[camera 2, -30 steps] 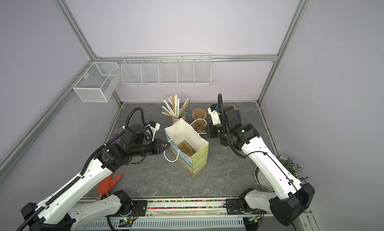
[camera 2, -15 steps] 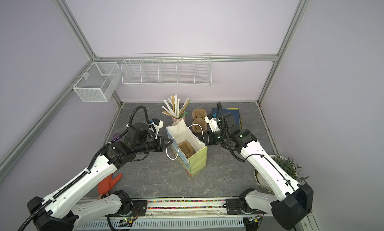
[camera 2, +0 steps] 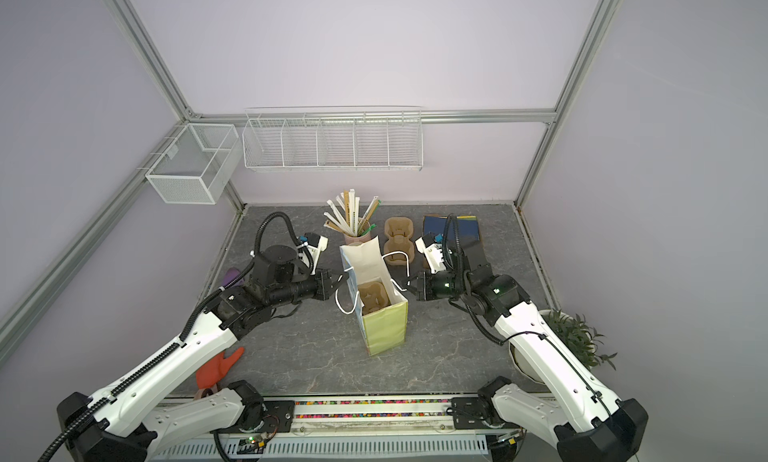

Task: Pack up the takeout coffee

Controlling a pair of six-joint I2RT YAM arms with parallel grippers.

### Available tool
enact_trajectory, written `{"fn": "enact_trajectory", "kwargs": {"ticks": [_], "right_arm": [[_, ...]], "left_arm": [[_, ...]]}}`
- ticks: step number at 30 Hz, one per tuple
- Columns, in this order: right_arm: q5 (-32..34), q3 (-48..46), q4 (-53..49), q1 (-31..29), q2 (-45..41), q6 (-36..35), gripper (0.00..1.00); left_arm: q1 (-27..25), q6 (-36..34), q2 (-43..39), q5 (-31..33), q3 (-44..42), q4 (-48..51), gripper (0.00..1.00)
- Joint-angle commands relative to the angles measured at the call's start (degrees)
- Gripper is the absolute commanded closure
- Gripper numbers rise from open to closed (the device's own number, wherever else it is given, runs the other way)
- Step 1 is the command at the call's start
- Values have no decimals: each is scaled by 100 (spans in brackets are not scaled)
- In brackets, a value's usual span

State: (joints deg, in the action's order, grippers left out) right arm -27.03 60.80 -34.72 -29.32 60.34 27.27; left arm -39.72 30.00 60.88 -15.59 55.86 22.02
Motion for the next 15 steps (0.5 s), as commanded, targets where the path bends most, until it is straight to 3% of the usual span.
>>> {"fn": "enact_trajectory", "kwargs": {"ticks": [1,15], "right_arm": [[-16,-81,-18,15,-222,146,93],[610,619,-577,66,-254,-40,93]], "left_arm": [[35,-130,-12,-228,-26,-515,100],[53,433,166,-396,-385,-1127,100]]}}
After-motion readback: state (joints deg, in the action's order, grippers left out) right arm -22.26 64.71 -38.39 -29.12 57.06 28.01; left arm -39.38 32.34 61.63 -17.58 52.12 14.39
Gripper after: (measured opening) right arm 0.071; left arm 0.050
